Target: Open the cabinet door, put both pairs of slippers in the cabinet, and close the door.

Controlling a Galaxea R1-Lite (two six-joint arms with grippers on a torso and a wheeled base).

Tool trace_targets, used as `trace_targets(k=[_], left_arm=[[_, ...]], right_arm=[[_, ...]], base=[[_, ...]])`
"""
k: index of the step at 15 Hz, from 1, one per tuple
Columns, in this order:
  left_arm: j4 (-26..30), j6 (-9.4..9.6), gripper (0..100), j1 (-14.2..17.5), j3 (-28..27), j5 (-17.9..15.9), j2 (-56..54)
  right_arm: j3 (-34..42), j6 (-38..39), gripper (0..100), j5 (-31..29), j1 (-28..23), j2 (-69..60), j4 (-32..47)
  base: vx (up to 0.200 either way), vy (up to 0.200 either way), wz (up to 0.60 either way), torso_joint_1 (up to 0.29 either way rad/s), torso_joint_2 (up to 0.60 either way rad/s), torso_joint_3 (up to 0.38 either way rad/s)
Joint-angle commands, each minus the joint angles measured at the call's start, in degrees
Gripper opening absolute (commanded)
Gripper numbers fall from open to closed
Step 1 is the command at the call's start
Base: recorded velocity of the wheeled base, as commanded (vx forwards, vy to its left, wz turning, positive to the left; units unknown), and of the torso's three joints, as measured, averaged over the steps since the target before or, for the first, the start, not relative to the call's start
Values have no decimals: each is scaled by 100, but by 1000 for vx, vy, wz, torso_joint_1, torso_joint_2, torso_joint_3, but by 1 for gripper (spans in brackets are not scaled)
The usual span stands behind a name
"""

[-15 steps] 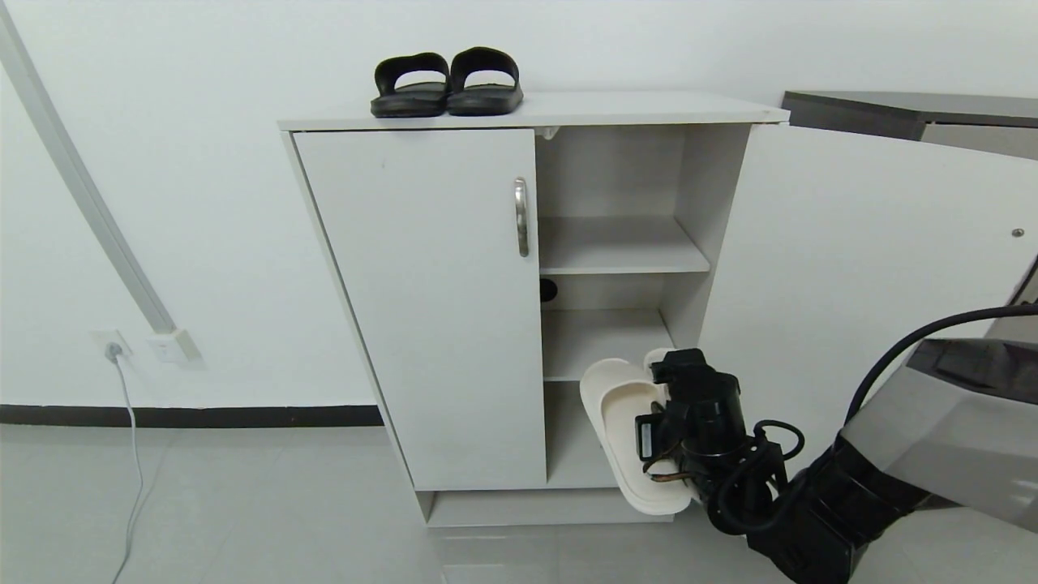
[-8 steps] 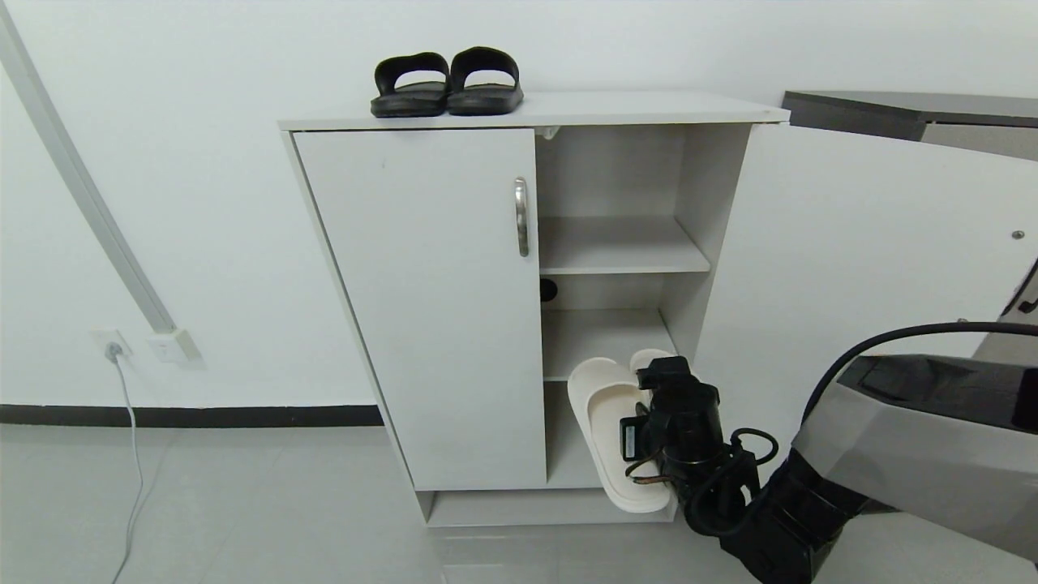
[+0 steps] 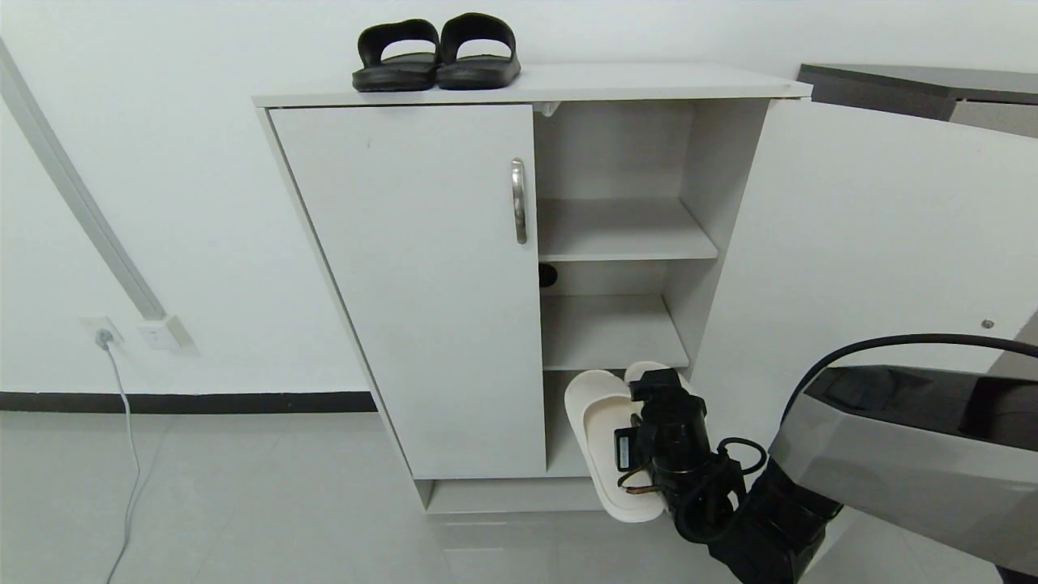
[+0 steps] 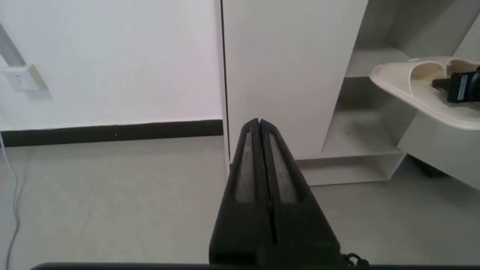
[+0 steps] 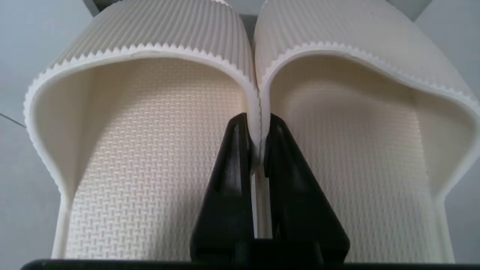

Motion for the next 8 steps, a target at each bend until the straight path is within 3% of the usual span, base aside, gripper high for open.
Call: trace_targets(k=[1,5,8], left_arm=[[2,-10,0,-1,-9,-1,7],[-7,-10,0,-1,0,-1,7],[-7,-10,0,-1,0,-1,7]], right_arm=[[-16,4,0,-1,4,36,-2],[-121,21,0,-63,4,45,-63],[-174,-155,0,-326,-23,124,-608]], base=[[0,0,0,2,7,-188],[0,0,0,5,2,-196],[0,0,0,5,4,-108]])
